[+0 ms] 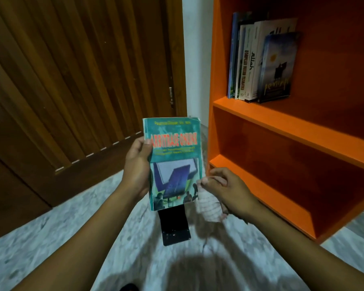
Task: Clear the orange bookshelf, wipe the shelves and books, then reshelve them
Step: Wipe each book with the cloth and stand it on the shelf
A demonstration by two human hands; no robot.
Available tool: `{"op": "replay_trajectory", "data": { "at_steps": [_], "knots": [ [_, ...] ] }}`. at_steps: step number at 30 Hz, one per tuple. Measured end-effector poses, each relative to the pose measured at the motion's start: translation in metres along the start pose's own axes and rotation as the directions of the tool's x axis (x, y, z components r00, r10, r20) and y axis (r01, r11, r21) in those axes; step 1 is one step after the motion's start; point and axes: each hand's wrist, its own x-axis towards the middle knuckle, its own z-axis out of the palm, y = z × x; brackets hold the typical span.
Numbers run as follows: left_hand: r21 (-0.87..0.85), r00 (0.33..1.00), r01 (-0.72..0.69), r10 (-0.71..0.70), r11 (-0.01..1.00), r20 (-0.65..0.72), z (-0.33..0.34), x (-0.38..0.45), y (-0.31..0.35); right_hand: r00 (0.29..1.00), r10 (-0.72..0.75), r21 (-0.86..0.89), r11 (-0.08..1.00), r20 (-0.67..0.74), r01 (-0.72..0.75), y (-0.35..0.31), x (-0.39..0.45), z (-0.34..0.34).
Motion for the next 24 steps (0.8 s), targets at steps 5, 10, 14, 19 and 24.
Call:
{"op": "replay_trajectory", "data": {
  "at_steps": [5, 10, 14, 19, 24],
  "knots": [
    [0.113, 0.967, -0.057, 0.026, 0.992, 0.253, 0.021, -0.018, 0.0, 0.999, -0.014, 0.125, 0.992, 0.042, 0.008, -0.009, 0.01, -0.014],
    [0.33, 0.919, -0.226, 0.088, 0.917, 0.384, 0.02, -0.013, 0.01, 0.995, -0.048, 0.196, 0.979, -0.087, 0.065, -0.027, 0.014, -0.034],
    [0.613, 0.89, -0.327, 0.018, 0.719, 0.455, 0.02, 0.003, 0.02, 0.97, -0.118, 0.175, 0.972, -0.211, 0.156, -0.061, 0.024, -0.061],
    [0.507, 0.892, -0.318, 0.072, 0.801, 0.446, 0.057, 0.039, 0.038, 0.932, -0.175, 0.181, 0.954, -0.319, 0.241, -0.105, 0.045, -0.096],
    [0.364, 0.888, -0.302, 0.122, 0.881, 0.443, 0.128, 0.085, 0.039, 0.695, -0.115, 0.189, 0.919, -0.709, 0.345, -0.132, 0.071, -0.13]
  ]
}}
